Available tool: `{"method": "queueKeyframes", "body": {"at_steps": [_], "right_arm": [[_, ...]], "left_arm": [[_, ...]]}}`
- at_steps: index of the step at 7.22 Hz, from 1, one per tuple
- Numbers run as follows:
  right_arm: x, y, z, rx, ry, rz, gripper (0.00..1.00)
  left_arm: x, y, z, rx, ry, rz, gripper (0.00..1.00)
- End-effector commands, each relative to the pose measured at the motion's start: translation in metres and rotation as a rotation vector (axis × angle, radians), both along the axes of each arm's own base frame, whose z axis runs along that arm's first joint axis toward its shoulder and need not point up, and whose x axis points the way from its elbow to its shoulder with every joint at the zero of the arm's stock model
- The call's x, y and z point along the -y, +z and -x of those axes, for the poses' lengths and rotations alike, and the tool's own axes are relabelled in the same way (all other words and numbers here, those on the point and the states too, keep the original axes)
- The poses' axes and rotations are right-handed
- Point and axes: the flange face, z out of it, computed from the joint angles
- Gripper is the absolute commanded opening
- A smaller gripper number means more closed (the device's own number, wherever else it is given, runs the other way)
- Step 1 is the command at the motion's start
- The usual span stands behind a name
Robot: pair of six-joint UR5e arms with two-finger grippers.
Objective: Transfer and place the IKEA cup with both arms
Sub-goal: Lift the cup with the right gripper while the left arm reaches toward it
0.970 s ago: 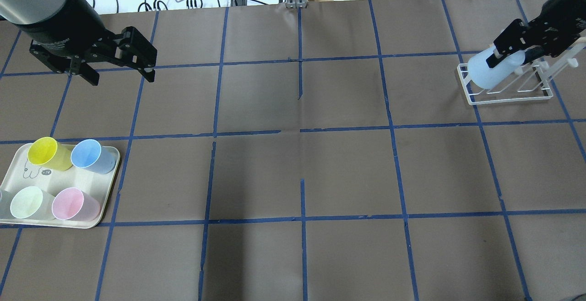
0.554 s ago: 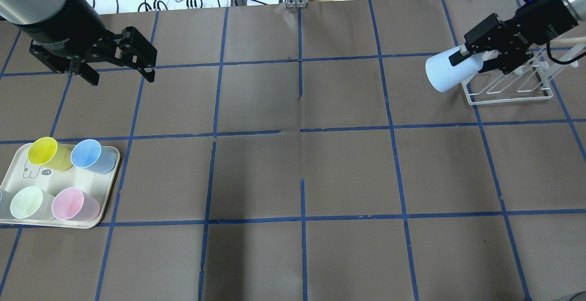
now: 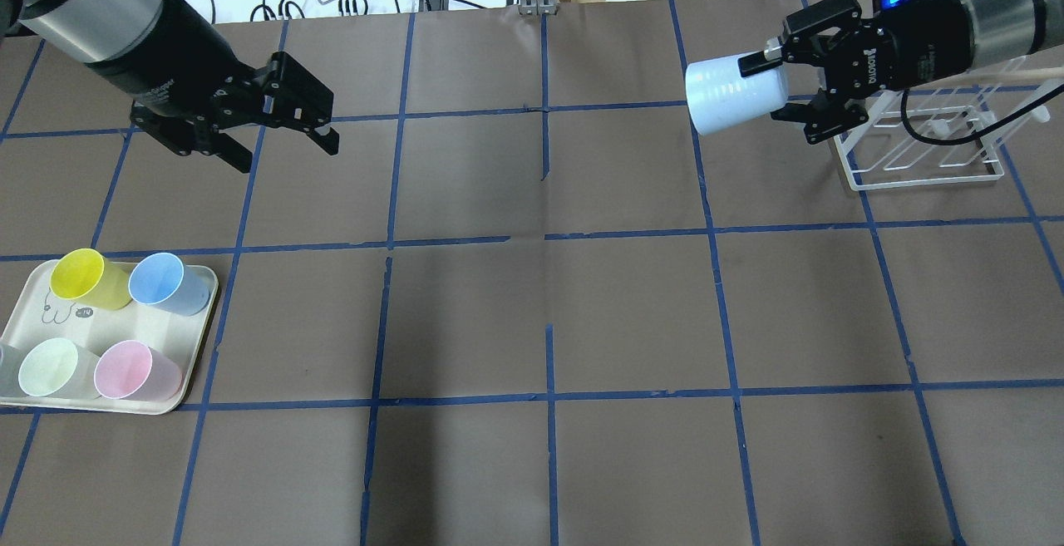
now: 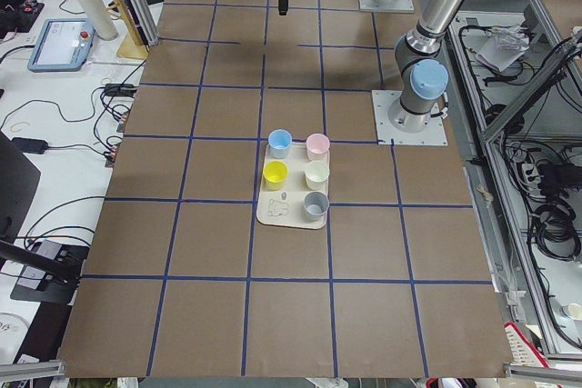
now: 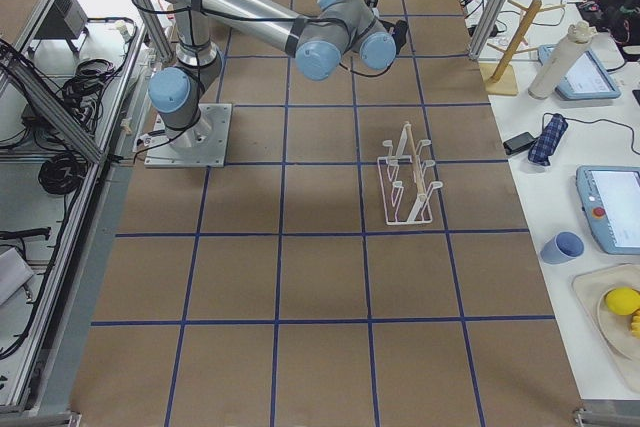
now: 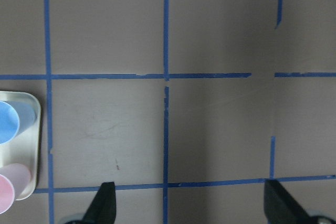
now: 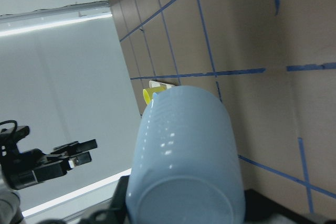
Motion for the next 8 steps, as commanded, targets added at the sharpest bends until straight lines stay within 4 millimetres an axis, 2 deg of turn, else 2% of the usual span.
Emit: {"method": "queueKeyframes", "body": {"at_steps": [1,2,3,4,5,6,8], "right_arm": [[-0.003,0.016,-0.046,0.093,-0.005,0.036,0.63],[-0.011,0.030,-0.072,0.105,0.022,0.062,0.62],[-0.016,0.040,-0.092,0.123,0.036,0.083,0.62],[-0.021,0.044,-0.105,0.144,0.040,0.077,0.62],[-0.027,0.049,-0.115,0.164,0.043,0.082,0.61],[-0.033,0.061,-0.115,0.171,0.031,0.098,0.61],[-0.055,0.081,-0.127,0.172,0.049,0.100,0.62]], "left_arm": [[0.012,-0.061,-0.006,-0.257,0.072,-0.053,1.00],[0.013,-0.096,0.007,-0.499,0.124,-0.103,1.00],[0.014,-0.115,0.016,-0.697,0.153,-0.074,1.00],[0.011,-0.131,0.018,-0.957,0.236,-0.091,1.00],[0.007,-0.143,0.019,-1.145,0.303,-0.107,1.00],[0.004,-0.155,0.021,-1.178,0.328,-0.132,1.00],[0.009,-0.155,0.033,-1.312,0.355,-0.150,1.00]]}}
